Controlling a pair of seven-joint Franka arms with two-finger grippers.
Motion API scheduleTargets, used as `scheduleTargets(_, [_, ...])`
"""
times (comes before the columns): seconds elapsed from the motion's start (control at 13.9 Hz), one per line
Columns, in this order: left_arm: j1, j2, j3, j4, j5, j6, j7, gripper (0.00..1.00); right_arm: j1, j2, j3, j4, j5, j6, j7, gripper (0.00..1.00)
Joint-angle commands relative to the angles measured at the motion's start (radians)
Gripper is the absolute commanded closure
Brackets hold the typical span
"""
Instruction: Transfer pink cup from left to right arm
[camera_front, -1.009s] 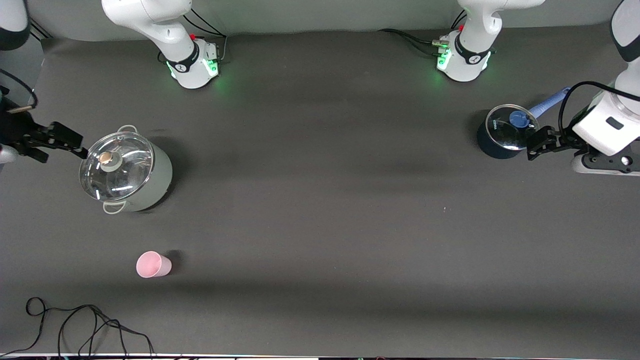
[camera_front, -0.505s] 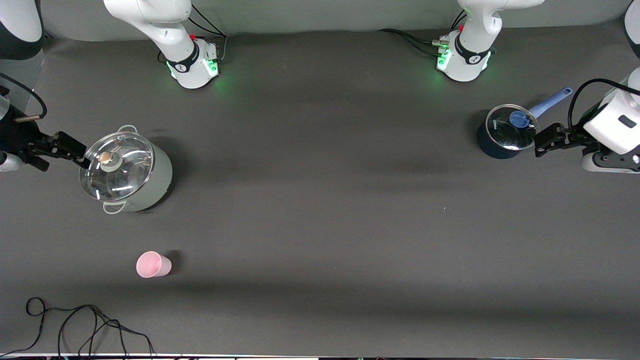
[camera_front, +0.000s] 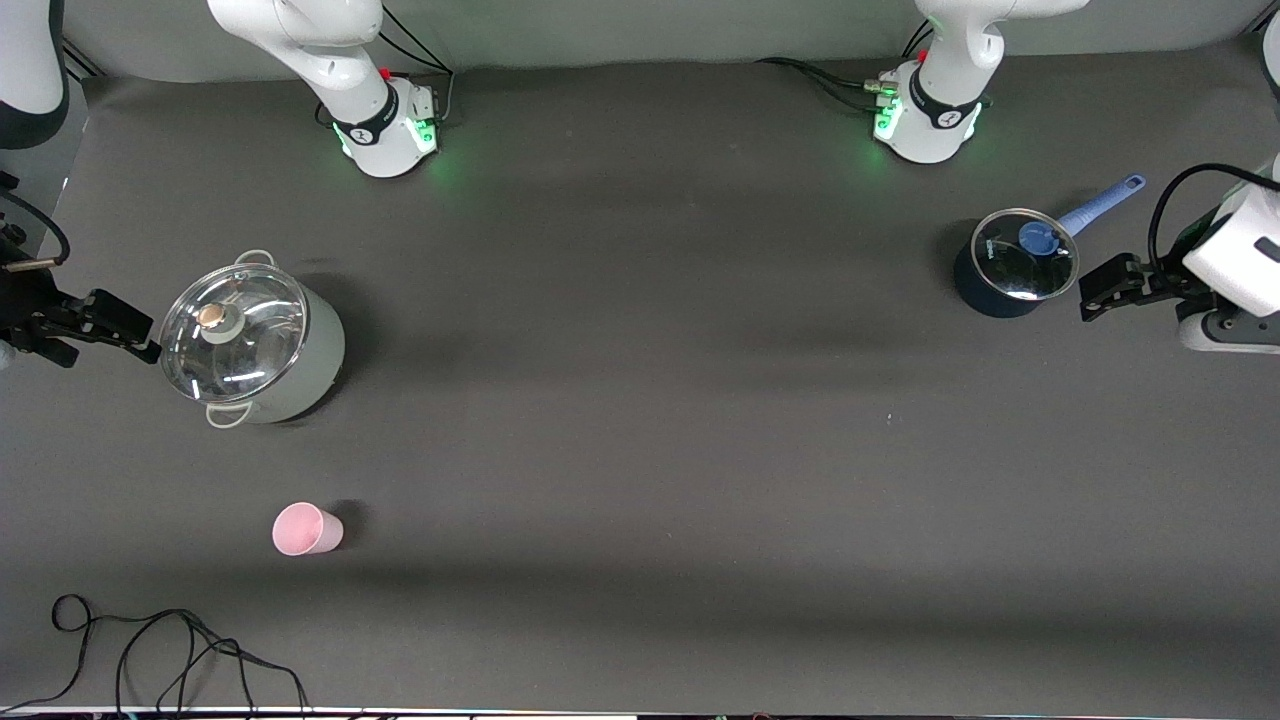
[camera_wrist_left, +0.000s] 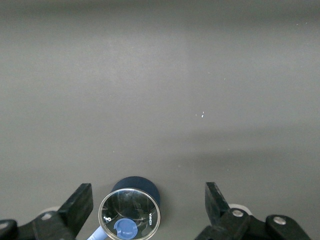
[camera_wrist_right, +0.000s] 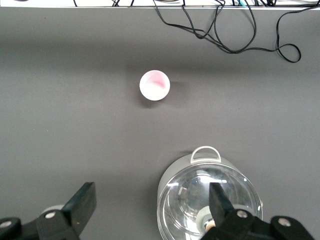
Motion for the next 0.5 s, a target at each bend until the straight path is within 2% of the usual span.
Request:
scheduleTargets(0.0, [0.001, 0.012, -0.001, 0.019, 0.016, -0.003, 0.015, 0.0, -0.019, 0.01, 0.02, 0.048, -0.017, -0.026, -0.016, 0.0])
scheduleTargets(0.43, [0.001, 0.007, 0.0, 0.003, 0.017, 0.02, 0.015, 0.0, -0.016, 0.005, 0.016, 0.033, -0.011, -0.056, -0.013, 0.0])
